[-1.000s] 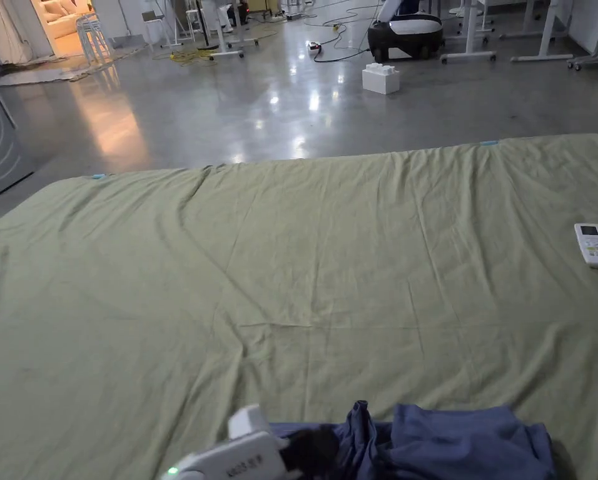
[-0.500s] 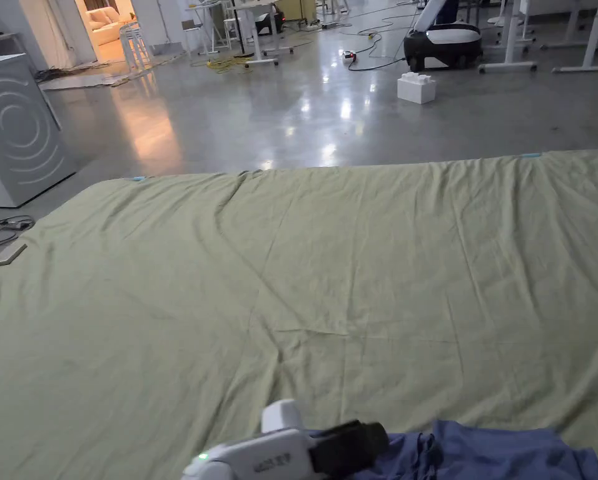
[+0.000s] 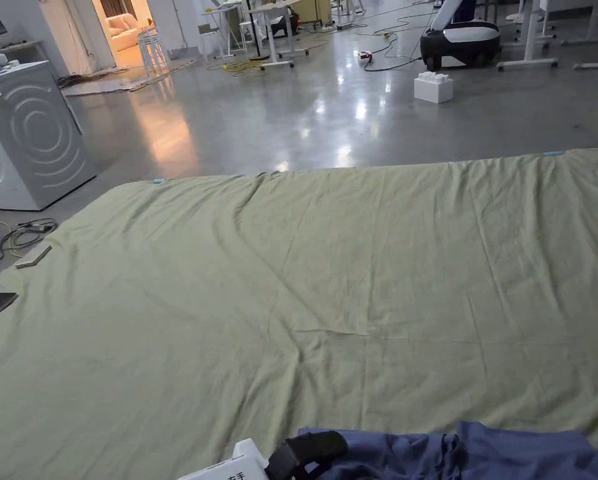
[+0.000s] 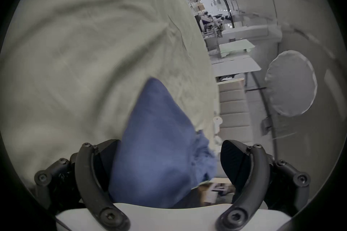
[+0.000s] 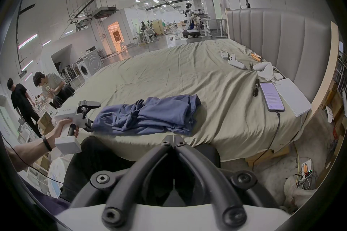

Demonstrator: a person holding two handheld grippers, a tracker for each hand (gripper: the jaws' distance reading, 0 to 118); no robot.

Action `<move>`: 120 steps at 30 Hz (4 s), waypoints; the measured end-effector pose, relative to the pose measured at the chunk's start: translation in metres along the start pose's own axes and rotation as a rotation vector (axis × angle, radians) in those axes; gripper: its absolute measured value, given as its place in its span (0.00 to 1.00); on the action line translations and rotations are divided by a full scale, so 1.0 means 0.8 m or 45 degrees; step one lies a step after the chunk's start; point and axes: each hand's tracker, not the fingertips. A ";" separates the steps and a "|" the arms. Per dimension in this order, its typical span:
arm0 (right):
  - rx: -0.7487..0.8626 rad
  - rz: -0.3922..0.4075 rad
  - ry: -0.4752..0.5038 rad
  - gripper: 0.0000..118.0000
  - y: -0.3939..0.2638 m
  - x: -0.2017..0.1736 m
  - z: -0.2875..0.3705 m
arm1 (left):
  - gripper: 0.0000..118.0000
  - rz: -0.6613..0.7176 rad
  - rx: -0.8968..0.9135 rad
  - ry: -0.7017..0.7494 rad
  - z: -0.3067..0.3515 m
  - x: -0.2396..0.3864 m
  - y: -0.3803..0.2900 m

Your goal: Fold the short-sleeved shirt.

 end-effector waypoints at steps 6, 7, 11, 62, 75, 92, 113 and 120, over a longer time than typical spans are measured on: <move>-0.014 -0.045 -0.027 0.00 -0.009 0.009 0.011 | 0.14 -0.033 0.054 0.079 0.019 0.014 -0.004; -0.015 -0.050 -0.030 0.00 -0.009 0.010 0.011 | 0.14 -0.046 0.077 0.091 0.027 0.018 -0.005; -0.004 -0.051 -0.010 0.00 -0.004 0.010 0.012 | 0.14 -0.067 0.154 0.046 0.071 0.009 0.027; -0.074 -0.158 0.109 0.00 -0.008 0.012 -0.016 | 0.02 -0.713 -0.258 0.276 -0.140 0.090 -0.137; -0.400 -0.065 0.345 0.00 0.078 -0.090 -0.323 | 0.02 -0.781 0.115 0.227 0.099 0.096 -0.091; -0.604 -0.021 0.135 0.00 0.057 -0.085 -0.371 | 0.92 -0.467 -0.247 -0.014 -0.027 -0.003 0.016; -0.241 -0.481 0.411 0.00 0.059 -0.049 -0.288 | 0.29 -0.467 -0.212 0.112 -0.026 0.062 0.039; -0.096 -0.366 0.370 0.00 0.044 0.003 -0.194 | 0.29 -0.513 0.043 0.412 0.158 0.060 0.220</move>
